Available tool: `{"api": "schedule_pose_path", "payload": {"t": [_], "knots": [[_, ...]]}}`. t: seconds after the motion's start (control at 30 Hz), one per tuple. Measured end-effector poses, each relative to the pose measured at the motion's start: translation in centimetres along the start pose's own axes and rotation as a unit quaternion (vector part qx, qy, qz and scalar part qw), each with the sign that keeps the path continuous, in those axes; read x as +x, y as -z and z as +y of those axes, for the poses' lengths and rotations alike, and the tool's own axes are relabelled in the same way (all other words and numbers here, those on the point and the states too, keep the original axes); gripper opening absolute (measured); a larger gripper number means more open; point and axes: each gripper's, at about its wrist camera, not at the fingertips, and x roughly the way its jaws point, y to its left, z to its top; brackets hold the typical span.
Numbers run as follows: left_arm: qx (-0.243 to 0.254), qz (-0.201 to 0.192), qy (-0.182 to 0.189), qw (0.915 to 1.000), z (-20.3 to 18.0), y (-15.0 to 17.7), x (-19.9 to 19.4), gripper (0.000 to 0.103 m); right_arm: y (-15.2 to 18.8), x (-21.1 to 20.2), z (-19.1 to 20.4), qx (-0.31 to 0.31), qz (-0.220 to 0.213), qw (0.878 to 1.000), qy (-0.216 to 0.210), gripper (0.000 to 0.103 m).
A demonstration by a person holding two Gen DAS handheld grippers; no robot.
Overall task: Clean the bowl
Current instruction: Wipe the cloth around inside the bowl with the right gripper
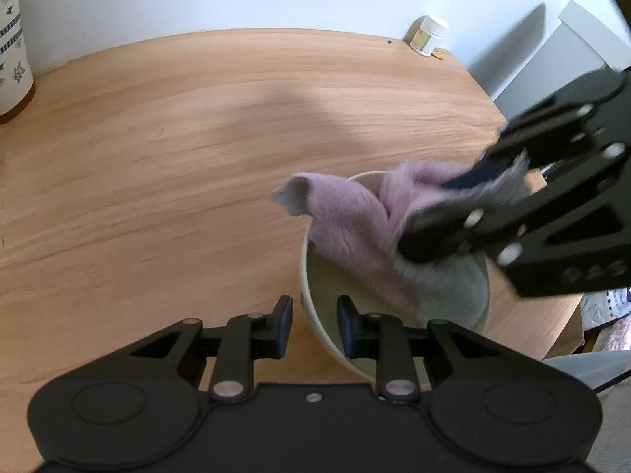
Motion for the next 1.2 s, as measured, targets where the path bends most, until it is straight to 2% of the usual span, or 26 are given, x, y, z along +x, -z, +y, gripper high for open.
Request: {"api": "schedule_pose_path", "payload": {"t": [0.13,0.2,0.5,0.87,1.2], "knots": [[0.013,0.007,0.007,0.9999,-0.3,0.0,0.1,0.022,0.8,-1.0,0.8,-0.021,-0.047,0.998,0.029,0.026],[0.02,0.007,0.007,0.9998,-0.4,0.1,0.1,0.021,1.0,-0.8,1.0,-0.033,-0.051,0.997,0.043,0.026],[0.032,0.0,0.008,0.9995,-0.6,0.1,0.0,0.022,0.8,1.8,0.6,-0.022,-0.028,0.999,0.04,0.025],[0.013,0.004,0.014,0.9998,-0.6,-0.1,0.5,0.022,0.0,4.7,-0.1,0.031,0.013,0.999,-0.005,0.023],[-0.006,0.005,0.002,1.0,-0.7,-0.4,0.6,0.022,-0.3,4.9,0.5,-0.012,0.036,0.999,-0.007,0.024]]}}
